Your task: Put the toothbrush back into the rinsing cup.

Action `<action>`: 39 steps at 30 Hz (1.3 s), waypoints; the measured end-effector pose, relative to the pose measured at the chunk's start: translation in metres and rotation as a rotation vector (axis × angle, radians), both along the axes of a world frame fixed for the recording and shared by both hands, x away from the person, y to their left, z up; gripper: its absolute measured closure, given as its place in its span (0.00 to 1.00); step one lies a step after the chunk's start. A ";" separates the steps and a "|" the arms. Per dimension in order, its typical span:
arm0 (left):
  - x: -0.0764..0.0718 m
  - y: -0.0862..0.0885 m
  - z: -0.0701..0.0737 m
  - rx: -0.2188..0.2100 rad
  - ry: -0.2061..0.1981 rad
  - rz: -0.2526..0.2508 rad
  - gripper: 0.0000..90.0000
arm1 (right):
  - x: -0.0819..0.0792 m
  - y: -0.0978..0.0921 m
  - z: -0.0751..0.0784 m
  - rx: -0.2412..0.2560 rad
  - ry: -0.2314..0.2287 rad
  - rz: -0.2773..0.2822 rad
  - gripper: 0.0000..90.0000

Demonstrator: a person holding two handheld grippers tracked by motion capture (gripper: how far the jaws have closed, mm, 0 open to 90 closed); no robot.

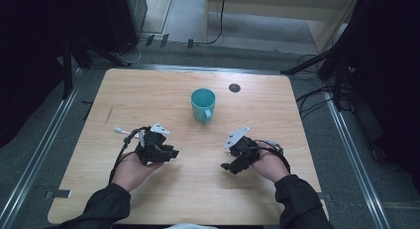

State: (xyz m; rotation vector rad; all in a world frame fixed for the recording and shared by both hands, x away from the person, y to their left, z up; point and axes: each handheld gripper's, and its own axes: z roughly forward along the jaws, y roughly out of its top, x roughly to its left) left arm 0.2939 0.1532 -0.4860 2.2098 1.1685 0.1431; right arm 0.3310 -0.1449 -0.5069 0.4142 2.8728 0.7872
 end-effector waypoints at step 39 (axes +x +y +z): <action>0.038 0.027 0.006 0.018 0.012 0.099 0.81 | -0.011 -0.011 0.002 0.041 0.036 -0.013 0.23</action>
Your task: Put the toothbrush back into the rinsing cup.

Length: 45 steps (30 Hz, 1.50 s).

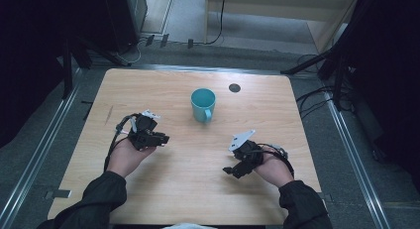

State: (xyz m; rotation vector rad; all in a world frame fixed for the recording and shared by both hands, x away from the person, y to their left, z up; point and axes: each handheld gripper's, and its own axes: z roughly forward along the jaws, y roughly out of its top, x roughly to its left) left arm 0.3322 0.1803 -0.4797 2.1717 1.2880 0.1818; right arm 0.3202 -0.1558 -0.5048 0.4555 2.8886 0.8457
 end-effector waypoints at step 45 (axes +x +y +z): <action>0.025 0.009 -0.034 0.128 0.133 0.030 0.99 | -0.002 -0.002 -0.004 -0.036 0.002 0.013 0.23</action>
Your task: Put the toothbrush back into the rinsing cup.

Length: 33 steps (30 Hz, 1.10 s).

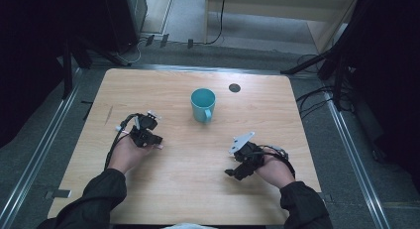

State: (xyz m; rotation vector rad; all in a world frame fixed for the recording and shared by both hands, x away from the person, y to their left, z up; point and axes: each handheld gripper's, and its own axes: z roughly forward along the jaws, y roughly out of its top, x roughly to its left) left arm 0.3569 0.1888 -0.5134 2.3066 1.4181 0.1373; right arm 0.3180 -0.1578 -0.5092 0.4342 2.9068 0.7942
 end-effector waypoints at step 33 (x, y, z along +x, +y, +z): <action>-0.021 0.026 -0.001 0.014 0.048 0.057 0.99 | 0.010 0.017 0.001 -0.004 0.010 0.055 0.24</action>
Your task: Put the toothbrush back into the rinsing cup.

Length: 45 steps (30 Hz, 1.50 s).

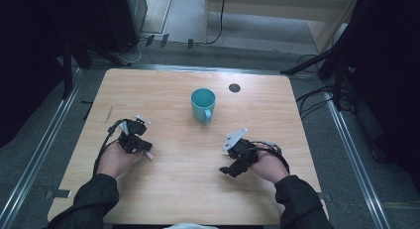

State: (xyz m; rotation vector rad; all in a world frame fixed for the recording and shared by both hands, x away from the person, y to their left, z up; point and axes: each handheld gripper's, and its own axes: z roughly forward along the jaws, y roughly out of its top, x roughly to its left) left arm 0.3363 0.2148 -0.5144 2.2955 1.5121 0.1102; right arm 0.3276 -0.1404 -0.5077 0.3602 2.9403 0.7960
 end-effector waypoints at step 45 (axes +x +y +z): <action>-0.030 0.053 0.006 0.008 0.042 0.118 0.97 | 0.007 0.012 0.000 0.001 0.003 0.035 0.24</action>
